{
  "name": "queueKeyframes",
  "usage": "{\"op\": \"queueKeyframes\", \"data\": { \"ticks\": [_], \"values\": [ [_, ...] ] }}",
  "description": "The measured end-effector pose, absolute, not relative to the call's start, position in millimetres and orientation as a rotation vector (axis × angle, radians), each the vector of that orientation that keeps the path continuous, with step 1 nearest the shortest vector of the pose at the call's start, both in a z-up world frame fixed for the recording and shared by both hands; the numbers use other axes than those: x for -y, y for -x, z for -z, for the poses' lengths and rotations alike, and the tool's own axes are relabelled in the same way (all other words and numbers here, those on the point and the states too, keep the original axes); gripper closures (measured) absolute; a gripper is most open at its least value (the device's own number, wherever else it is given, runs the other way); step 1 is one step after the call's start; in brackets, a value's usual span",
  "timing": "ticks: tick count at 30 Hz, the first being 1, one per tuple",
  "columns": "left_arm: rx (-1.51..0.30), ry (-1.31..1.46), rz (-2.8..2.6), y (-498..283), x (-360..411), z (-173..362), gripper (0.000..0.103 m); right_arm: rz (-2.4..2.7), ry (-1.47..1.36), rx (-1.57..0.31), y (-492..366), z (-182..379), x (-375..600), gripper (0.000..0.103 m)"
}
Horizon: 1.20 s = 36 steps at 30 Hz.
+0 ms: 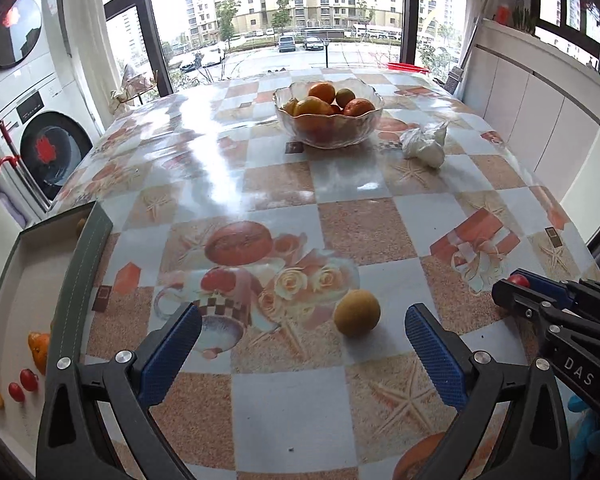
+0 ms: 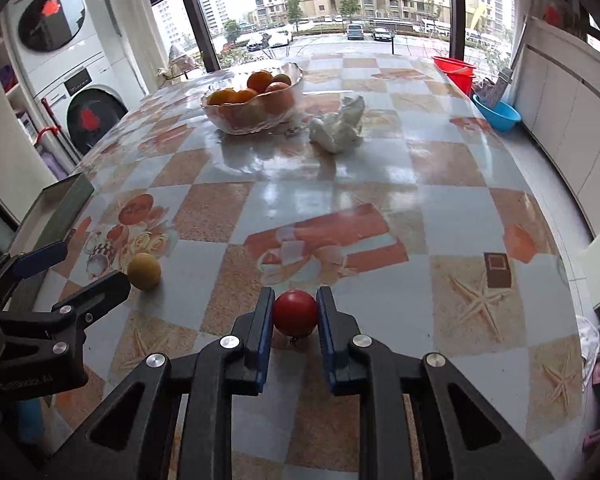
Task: Organize fruits
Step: 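Grasp the red tomato with the right gripper while the left gripper grasps the kiwi, then hold the kiwi and red tomato closed in both grippers above the table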
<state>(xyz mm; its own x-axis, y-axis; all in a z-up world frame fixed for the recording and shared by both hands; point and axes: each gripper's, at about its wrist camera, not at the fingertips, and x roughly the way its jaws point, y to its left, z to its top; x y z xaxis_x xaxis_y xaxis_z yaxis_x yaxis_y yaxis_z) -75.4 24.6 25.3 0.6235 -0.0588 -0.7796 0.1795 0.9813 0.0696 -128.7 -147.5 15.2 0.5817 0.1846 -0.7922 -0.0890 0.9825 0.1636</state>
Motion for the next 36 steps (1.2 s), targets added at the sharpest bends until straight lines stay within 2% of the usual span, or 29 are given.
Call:
{"op": "queueKeyframes", "data": {
  "ticks": [1, 2, 3, 4, 6, 7, 8, 16, 36],
  "values": [
    [-0.884, -0.162, 0.131, 73.0, -19.8, -23.0, 0.002, -0.155, -0.123, -0.932, 131.2, -14.9, 151.9, 0.08],
    [-0.888, -0.171, 0.125, 70.5, -17.0, -20.1, 0.013, -0.145, -0.125, -0.931, 133.4, -15.2, 154.0, 0.08],
    [-0.908, -0.176, 0.116, 66.6, -15.6, -16.0, 0.028, -0.144, -0.127, -0.933, 134.5, -15.2, 154.8, 0.08],
    [-0.944, -0.169, 0.111, 60.9, -15.0, -9.9, 0.036, -0.144, -0.124, -0.934, 135.3, -15.0, 153.9, 0.08],
    [-0.946, -0.079, 0.136, 59.3, -25.3, -10.0, 0.06, -0.141, -0.099, -0.933, 135.2, -14.7, 148.4, 0.079],
    [-0.939, -0.06, 0.142, 59.4, -29.9, -10.9, 0.066, -0.142, -0.085, -0.932, 135.0, -15.2, 145.5, 0.08],
    [-0.933, -0.065, 0.127, 60.2, -34.3, -11.1, 0.076, -0.144, -0.072, -0.933, 134.6, -15.3, 141.2, 0.08],
    [-0.907, 0.059, 0.044, 76.9, -98.0, -7.8, 0.076, -0.151, 0.017, -0.906, 137.0, -13.0, 102.3, 0.078],
    [-0.902, 0.044, 0.036, 77.8, -96.3, -5.5, 0.076, -0.144, 0.044, -0.897, 137.7, -12.7, 96.9, 0.078]
  ]
}}
